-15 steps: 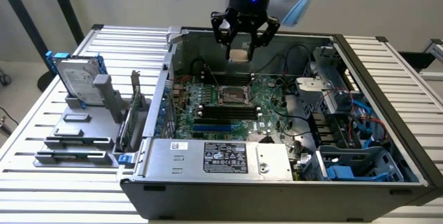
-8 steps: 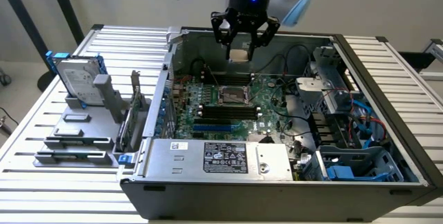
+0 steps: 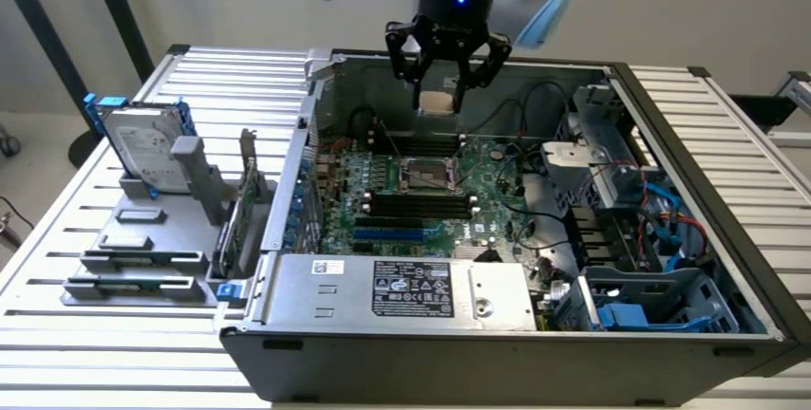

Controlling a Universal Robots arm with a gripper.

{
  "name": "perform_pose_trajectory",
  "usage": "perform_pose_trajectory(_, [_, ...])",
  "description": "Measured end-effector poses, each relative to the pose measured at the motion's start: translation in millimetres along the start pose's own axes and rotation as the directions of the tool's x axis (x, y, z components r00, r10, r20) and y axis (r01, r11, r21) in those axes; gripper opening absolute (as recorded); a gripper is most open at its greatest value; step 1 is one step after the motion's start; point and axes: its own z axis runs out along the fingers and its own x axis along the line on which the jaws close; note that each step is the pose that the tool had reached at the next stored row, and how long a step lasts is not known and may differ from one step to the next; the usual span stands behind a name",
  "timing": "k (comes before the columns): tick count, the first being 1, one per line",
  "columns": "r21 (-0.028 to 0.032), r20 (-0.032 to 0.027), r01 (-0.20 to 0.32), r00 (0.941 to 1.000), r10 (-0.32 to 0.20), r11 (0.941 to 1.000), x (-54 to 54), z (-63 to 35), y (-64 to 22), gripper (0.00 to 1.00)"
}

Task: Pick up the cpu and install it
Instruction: 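Place the cpu into insertion slot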

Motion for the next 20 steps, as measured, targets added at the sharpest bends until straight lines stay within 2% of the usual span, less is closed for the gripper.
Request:
perform_pose_trajectory(5, [-0.0040, 0.0006, -0.092, 0.9958, 0.092, 0.9958, -0.1, 3.5, -0.1, 0.55])
perform_pose_trajectory(10, [-0.0082, 0.0009, -0.181, 0.9835, 0.181, 0.9835, -0.3, 7.5, -0.1, 0.55])
perform_pose_trajectory(15, [-0.0128, 0.0014, -0.270, 0.9629, 0.270, 0.9628, -0.6, 13.8, -0.3, 0.55])
perform_pose_trajectory(18, [-0.0153, 0.0015, -0.321, 0.9469, 0.322, 0.9468, -0.8, 17.8, -0.3, 0.55])
perform_pose_trajectory(20, [-0.0171, 0.0015, -0.357, 0.9342, 0.357, 0.9340, -0.9, 20.8, -0.4, 0.55])
